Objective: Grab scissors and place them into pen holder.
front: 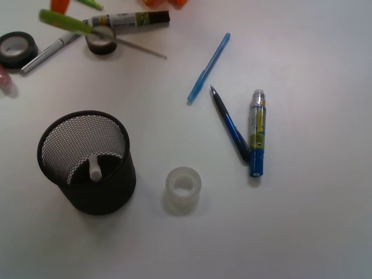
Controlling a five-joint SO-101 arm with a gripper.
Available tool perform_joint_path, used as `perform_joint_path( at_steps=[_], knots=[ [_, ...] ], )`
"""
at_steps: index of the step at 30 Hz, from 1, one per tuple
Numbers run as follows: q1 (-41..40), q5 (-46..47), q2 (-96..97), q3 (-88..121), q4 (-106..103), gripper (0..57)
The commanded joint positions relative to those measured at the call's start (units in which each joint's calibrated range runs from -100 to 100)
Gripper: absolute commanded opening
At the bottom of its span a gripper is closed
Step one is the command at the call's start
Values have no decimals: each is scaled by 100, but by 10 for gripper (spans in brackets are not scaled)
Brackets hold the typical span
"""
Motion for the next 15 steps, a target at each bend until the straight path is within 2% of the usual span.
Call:
perform_joint_path(
  at_steps=[1, 5, 10, 15],
  knots=[
    [220, 278, 491, -1466, -195, 3],
    [265, 723, 1137, -2272, 15, 3],
    [-79, 1245, 1774, -2653, -2, 3],
    [-139, 1284, 2004, -2942, -265, 3]
  ],
)
